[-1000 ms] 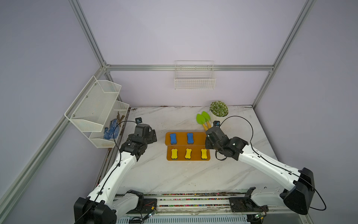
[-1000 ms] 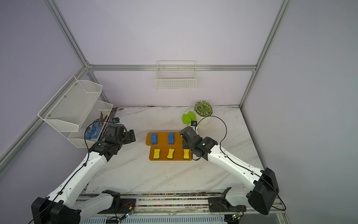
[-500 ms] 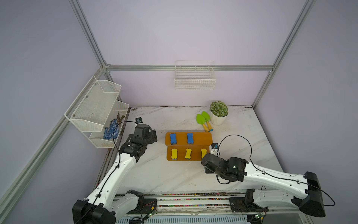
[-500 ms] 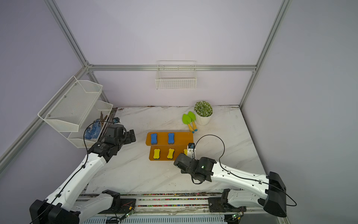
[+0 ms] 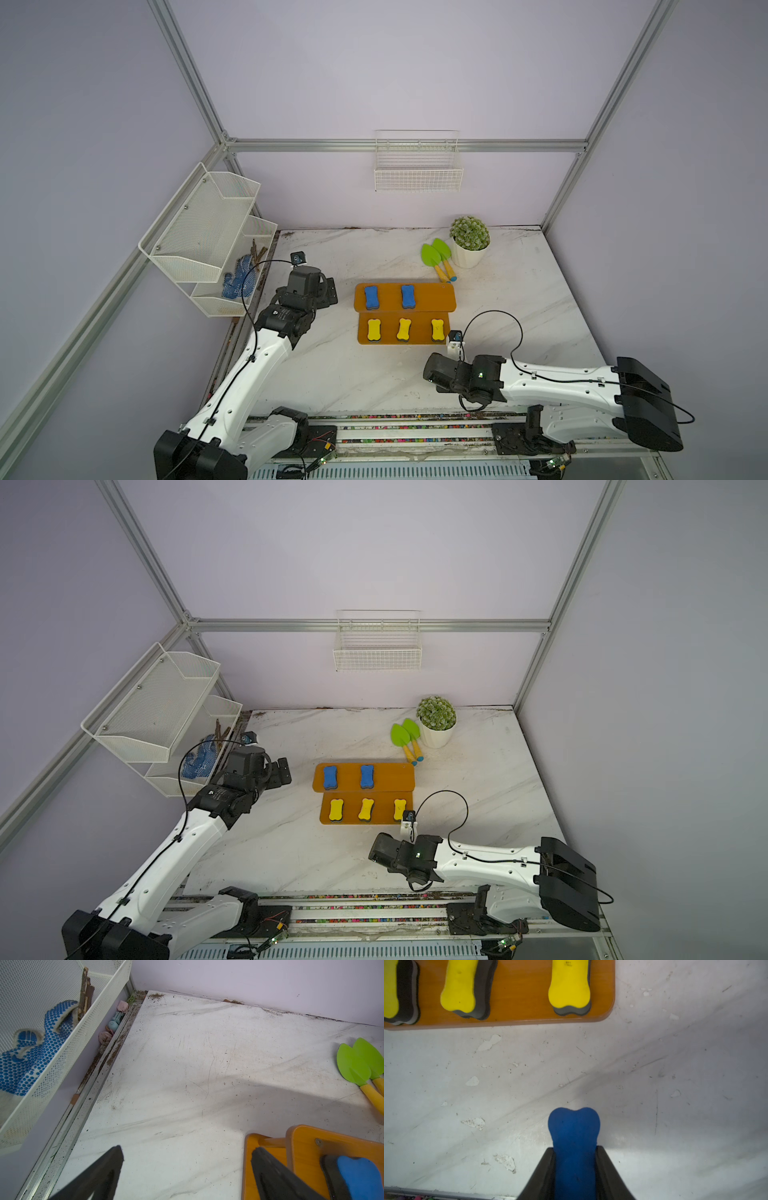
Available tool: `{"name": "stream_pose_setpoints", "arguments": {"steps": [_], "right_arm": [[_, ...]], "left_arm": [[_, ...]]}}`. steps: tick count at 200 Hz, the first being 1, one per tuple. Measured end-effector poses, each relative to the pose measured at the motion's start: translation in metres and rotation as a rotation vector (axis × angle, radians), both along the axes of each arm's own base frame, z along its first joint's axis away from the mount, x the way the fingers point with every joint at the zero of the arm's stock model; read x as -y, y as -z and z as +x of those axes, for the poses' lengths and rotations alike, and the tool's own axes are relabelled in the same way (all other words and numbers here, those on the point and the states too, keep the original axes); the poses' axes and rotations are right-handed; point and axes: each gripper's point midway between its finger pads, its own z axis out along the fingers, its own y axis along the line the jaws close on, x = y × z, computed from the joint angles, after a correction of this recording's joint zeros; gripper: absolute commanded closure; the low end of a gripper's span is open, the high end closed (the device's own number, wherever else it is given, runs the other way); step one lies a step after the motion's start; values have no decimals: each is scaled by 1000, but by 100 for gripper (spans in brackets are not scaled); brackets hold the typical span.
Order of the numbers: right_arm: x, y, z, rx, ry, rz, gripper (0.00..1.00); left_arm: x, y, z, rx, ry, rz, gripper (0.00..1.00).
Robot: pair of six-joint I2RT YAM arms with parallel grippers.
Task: Remove the whiteboard erasers from the shelf
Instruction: Place the whiteboard eraser at the center of the board.
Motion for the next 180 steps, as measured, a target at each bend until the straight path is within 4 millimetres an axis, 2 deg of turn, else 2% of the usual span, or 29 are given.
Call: {"name": "stream_pose_setpoints", "arguments": {"steps": [56, 133, 180], "right_arm": [[1, 21, -12, -51, -4, -2, 68], [-2, 29, -34, -81, -7, 10, 66], [-1, 30, -36, -85, 12, 15, 64]], "left_arm": [[0, 0, 0, 0, 0, 0, 0], [0, 0, 0, 0, 0, 0, 0], [0, 0, 0, 0, 0, 0, 0]]}}
